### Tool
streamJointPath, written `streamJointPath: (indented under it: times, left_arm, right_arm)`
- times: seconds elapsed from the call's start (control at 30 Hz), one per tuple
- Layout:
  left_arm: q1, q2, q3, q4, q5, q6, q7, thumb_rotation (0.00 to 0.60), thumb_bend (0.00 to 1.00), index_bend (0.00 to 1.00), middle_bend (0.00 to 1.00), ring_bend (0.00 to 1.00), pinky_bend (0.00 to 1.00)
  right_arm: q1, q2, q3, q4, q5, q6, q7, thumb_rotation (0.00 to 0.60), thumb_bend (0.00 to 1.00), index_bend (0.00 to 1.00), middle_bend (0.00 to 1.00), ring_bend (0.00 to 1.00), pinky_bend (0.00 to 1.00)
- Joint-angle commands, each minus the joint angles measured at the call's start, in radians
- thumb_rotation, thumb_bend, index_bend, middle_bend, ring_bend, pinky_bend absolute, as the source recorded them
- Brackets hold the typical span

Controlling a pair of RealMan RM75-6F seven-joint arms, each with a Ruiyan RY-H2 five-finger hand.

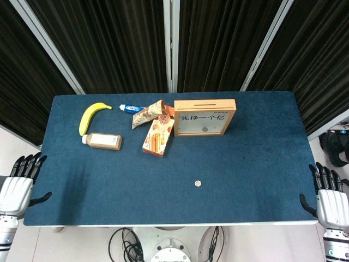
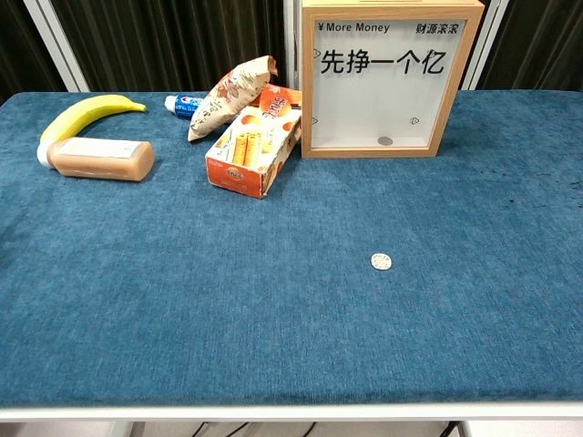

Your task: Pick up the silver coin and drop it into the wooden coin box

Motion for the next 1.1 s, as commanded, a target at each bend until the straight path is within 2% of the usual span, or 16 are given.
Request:
streamJointPath:
  times: [0.03, 0.33, 0.53, 0.63, 0.83, 1.1]
  left_arm:
    - [0.001, -0.001, 0.001, 0.0, 0.001, 0.001, 0.001, 0.6, 0.11, 0.01, 0.0, 0.0, 0.0]
    - [0.005, -0.006, 0.008, 0.0, 0.011, 0.006, 0.004, 0.6, 0.11, 0.01, 0.0, 0.0, 0.0]
    - [0.003, -0.006, 0.005, 0.0, 0.013, 0.007, 0.01, 0.6, 0.11, 0.01, 0.0, 0.0, 0.0]
    - [0.004, -0.011, 0.005, 0.003, 0.01, 0.006, 0.012, 0.6, 0.11, 0.01, 0.0, 0.0, 0.0]
    - [0.007, -0.02, 0.003, 0.017, 0.008, 0.01, 0.002, 0.6, 0.11, 0.01, 0.0, 0.0, 0.0]
    - [0.018, -0.025, 0.002, 0.039, -0.004, 0.018, 0.005, 0.6, 0.11, 0.01, 0.0, 0.0, 0.0]
  right_arm:
    - [0.0, 0.0, -0.001, 0.002, -0.001, -0.001, 0.001, 0.6, 0.29, 0.0, 0.0, 0.0, 0.0]
    - [0.009, 0.004, -0.014, -0.012, -0.032, -0.008, -0.015, 0.6, 0.29, 0.0, 0.0, 0.0, 0.0]
    - [0.065, 0.009, -0.032, -0.055, -0.105, -0.068, -0.133, 0.6, 0.29, 0.0, 0.0, 0.0, 0.0]
    - [0.113, -0.002, -0.036, -0.086, -0.134, -0.133, -0.207, 0.6, 0.29, 0.0, 0.0, 0.0, 0.0]
    - [0.231, -0.08, -0.025, -0.102, -0.17, -0.284, -0.322, 0.6, 0.29, 0.0, 0.0, 0.0, 0.0]
    - [0.36, -0.255, 0.003, -0.007, -0.104, -0.467, -0.361, 0.6, 0.3, 0.0, 0.0, 0.0, 0.0]
